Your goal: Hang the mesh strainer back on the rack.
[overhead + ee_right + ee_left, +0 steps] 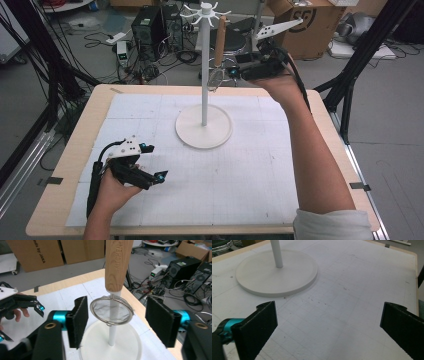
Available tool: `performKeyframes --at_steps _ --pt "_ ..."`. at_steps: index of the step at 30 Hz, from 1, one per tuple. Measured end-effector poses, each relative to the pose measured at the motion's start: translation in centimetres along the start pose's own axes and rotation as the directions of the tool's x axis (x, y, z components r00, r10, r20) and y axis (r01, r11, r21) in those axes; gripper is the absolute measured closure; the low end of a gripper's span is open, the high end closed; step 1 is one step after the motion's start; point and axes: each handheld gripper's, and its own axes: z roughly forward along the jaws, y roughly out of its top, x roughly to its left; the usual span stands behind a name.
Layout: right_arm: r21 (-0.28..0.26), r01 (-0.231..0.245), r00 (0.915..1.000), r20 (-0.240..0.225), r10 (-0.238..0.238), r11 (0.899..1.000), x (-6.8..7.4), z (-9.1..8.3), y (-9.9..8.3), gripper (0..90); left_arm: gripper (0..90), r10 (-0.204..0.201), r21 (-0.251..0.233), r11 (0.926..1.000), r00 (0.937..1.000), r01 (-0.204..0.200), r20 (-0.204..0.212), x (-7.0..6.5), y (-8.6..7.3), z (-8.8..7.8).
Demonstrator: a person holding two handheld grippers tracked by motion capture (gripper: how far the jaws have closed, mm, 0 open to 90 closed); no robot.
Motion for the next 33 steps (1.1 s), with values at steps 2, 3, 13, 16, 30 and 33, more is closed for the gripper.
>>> performKeyframes --at_steps 2,3,13,16,30,33 --pt "-0.007 -0.002 1.0000 -0.004 0.002 1.000 0.1 -0.2 -0.3 29.9 1.6 -0.001 0.000 1.0000 1.0000 0.001 -0.002 0.0 0.0 0.0" --pt "-0.008 0.001 1.0000 -0.004 -0.001 1.000 0.2 -0.3 -0.5 28.7 1.7 -0.002 0.000 1.0000 1.0000 0.002 -0.002 0.0 0.0 0.0" --pt "-0.024 -0.002 0.9998 -0.019 0.002 1.000 0.8 -1.1 -3.1 18.0 1.6 -0.005 0.004 1.0000 1.0000 0.005 0.003 -0.1 -0.1 0.2" --pt "-0.038 -0.008 0.9996 -0.029 0.007 0.999 0.8 -1.4 -3.8 14.7 1.7 -0.006 0.005 1.0000 1.0000 0.006 0.002 0.0 -0.1 0.2" --pt "-0.091 -0.009 0.9960 -0.089 0.001 0.996 2.4 -2.0 -6.7 0.6 1.6 -0.005 -0.006 1.0000 1.0000 0.005 0.002 0.1 0.0 -0.1" --pt "-0.115 -0.005 0.9952 -0.097 -0.006 0.993 2.8 -2.3 -7.5 0.3 1.6 -0.006 -0.007 1.0000 1.0000 0.006 -0.001 0.1 0.0 -0.2"
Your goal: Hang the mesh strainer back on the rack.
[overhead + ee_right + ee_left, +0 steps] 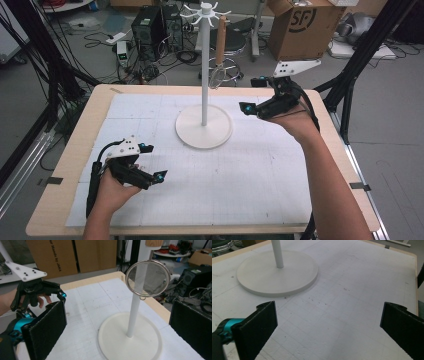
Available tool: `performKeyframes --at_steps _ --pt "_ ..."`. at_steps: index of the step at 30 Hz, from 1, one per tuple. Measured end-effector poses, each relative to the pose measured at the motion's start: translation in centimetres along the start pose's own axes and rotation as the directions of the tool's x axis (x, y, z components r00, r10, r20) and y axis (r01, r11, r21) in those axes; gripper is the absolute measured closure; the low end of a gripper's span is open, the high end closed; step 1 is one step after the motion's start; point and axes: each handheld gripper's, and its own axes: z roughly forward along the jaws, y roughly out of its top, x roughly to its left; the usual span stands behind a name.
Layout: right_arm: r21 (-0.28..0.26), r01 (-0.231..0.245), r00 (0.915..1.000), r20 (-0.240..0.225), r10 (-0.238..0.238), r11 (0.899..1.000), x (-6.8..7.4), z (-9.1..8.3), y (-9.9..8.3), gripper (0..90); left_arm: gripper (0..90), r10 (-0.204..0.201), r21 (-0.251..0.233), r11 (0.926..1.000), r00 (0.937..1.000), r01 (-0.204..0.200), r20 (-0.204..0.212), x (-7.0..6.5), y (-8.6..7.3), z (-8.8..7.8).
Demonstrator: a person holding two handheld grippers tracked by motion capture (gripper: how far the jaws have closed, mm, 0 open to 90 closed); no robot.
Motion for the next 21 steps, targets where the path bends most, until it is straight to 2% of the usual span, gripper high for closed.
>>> performKeyframes --at_steps 4,17,21 --pt "-0.021 0.010 0.9999 0.009 -0.009 1.000 0.4 -0.4 -1.1 0.3 1.7 0.003 0.002 1.0000 1.0000 -0.003 0.001 0.0 0.0 0.0" --pt "-0.010 -0.015 0.9991 0.039 0.015 1.000 1.3 -2.2 -4.7 0.3 1.6 0.000 0.000 1.0000 1.0000 0.000 0.005 0.0 0.0 -0.1" --pt "-0.006 -0.005 0.9987 0.050 0.005 1.000 1.5 -2.6 -5.7 0.3 1.6 0.003 -0.004 1.0000 1.0000 -0.003 0.008 0.0 0.0 -0.1"
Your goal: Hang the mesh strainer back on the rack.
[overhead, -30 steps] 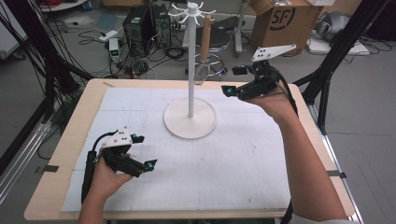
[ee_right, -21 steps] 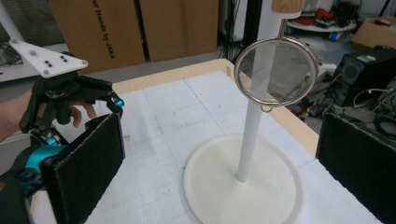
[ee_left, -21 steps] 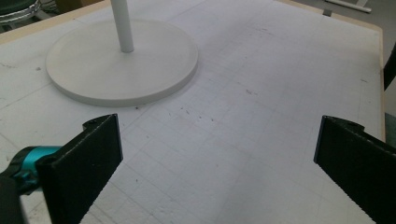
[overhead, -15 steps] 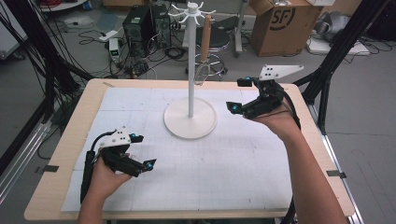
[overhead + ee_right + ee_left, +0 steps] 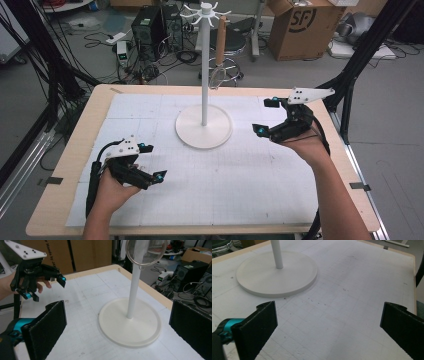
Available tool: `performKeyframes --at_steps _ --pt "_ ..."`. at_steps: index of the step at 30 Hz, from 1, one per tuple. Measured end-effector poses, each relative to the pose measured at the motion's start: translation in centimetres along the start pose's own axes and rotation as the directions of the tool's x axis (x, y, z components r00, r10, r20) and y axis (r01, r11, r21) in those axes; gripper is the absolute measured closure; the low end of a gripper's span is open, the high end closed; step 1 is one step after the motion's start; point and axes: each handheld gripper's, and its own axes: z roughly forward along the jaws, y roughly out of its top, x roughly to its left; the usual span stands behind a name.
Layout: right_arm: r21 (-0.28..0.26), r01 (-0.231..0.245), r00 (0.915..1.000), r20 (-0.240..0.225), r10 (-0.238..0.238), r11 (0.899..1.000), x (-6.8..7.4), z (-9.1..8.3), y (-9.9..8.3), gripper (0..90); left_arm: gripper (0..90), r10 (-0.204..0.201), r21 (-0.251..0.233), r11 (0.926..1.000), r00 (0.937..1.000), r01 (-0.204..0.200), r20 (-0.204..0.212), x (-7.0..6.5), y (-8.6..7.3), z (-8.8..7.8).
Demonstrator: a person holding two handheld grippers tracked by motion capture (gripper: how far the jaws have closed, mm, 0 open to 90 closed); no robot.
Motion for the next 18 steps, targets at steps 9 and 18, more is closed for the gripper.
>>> performKeyframes --at_steps 9,18 --pt "0.022 -0.015 0.9999 -0.001 0.015 1.000 0.5 -0.2 -2.4 0.3 1.6 0.000 -0.003 1.0000 1.0000 0.000 0.001 0.0 0.0 -0.1" --pt "0.033 -0.069 0.9976 -0.003 0.069 0.997 0.7 -0.4 -5.6 0.3 1.7 -0.004 -0.006 1.0000 1.0000 0.004 0.001 0.2 0.0 -0.2"
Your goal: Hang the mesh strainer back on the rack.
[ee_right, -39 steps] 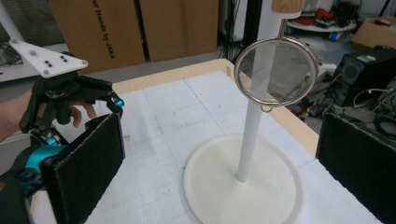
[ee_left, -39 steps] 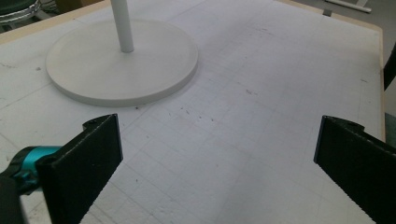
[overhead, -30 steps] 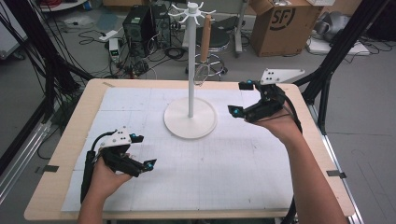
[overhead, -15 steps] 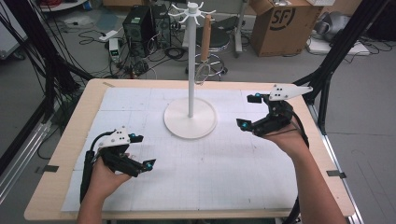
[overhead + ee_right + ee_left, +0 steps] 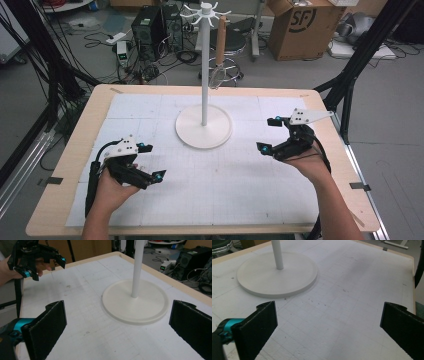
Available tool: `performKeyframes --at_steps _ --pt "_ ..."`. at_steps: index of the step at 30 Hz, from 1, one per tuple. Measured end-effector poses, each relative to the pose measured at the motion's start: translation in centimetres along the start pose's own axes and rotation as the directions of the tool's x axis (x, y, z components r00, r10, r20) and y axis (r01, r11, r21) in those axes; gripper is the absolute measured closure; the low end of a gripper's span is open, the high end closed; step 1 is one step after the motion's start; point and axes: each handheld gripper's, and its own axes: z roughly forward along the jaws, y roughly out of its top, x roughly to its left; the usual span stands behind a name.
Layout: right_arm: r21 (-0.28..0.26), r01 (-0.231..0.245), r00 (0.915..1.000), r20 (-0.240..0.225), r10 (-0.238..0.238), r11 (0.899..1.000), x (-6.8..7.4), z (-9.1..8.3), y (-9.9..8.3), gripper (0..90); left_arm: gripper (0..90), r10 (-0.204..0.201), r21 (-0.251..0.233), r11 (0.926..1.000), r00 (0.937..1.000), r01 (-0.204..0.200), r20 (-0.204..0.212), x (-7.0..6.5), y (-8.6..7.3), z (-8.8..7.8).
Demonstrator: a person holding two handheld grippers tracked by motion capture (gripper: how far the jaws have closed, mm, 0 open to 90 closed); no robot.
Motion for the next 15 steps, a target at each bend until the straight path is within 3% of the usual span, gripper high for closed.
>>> performKeyframes --at_steps 11,15 --pt "0.032 -0.064 0.9979 0.011 0.064 0.997 -0.3 0.0 -3.4 0.4 1.6 -0.007 -0.017 0.9998 1.0000 0.007 -0.004 0.1 0.3 -0.2" --pt "0.091 -0.071 0.9971 0.035 0.068 0.993 -0.4 0.3 -4.1 0.4 1.7 -0.010 -0.011 0.9999 1.0000 0.010 -0.001 0.1 0.1 -0.2"
